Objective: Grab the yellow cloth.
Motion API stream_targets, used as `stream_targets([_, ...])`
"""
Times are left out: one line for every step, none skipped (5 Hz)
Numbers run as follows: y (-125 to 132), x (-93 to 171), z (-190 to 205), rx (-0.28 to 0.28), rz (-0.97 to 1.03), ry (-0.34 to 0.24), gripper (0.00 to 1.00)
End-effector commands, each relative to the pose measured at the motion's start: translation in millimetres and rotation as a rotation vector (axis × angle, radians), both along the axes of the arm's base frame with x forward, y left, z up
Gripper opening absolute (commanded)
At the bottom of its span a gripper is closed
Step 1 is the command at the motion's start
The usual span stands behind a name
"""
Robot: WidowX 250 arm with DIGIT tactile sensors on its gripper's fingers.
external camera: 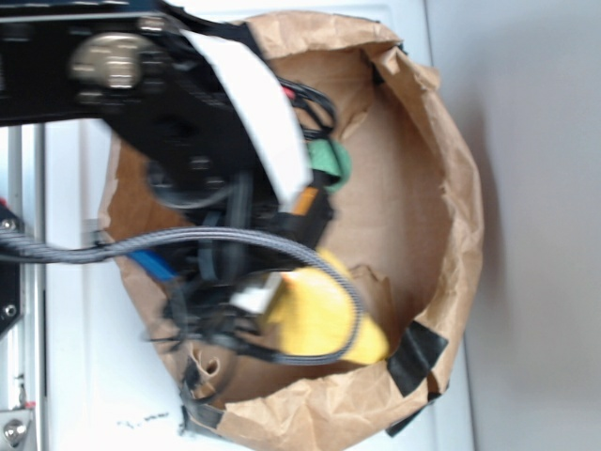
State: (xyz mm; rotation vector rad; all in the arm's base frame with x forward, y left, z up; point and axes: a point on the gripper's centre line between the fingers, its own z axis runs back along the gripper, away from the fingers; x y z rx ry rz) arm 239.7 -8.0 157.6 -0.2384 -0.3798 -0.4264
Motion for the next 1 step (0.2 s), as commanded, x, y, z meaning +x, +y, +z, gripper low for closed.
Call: stream_targets([24.3,-19.5,20.2,0.030,0.058,0.117,0.00])
